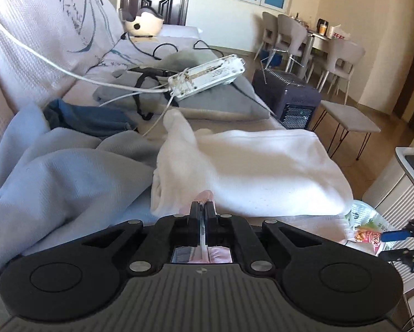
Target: Fold clothes
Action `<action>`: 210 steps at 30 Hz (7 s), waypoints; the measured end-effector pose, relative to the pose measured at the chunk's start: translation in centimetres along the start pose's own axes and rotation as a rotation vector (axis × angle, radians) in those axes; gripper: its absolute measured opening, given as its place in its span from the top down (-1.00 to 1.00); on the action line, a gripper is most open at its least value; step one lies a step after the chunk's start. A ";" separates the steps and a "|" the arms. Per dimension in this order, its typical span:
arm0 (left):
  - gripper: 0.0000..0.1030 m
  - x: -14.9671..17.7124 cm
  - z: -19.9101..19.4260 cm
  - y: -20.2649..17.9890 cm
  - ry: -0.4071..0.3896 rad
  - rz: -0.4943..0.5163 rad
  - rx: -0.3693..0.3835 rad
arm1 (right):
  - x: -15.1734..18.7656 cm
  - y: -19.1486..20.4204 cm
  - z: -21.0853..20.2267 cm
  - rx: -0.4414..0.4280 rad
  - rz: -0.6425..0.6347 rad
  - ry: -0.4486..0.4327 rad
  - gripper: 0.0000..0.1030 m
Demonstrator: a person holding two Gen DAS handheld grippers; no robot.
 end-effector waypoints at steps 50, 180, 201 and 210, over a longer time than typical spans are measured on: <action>0.96 2.5 0.2 1.4 -0.073 -0.028 -0.072 | -0.5 0.9 1.0 0.032 -0.003 0.011 0.55; 0.98 17.1 -14.6 7.3 0.036 -0.248 -0.154 | -4.4 7.6 5.1 -0.116 -0.123 0.166 0.34; 0.98 19.5 -18.7 6.2 -0.087 -0.279 0.064 | -0.8 10.6 -3.9 0.025 -0.234 0.178 0.71; 0.98 28.3 -19.5 6.6 -0.032 -0.320 0.132 | 5.4 14.4 -9.7 0.009 -0.176 0.114 0.71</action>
Point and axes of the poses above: each gripper's, at about its wrist camera, not at the fingertips, and z roughly the way its jaws point, y to its left, x to its underside, the point moved 4 cm from there along z, roughly the way its jaws point, and after that the axes turned 12 degrees about y, right-handed, at the moved point
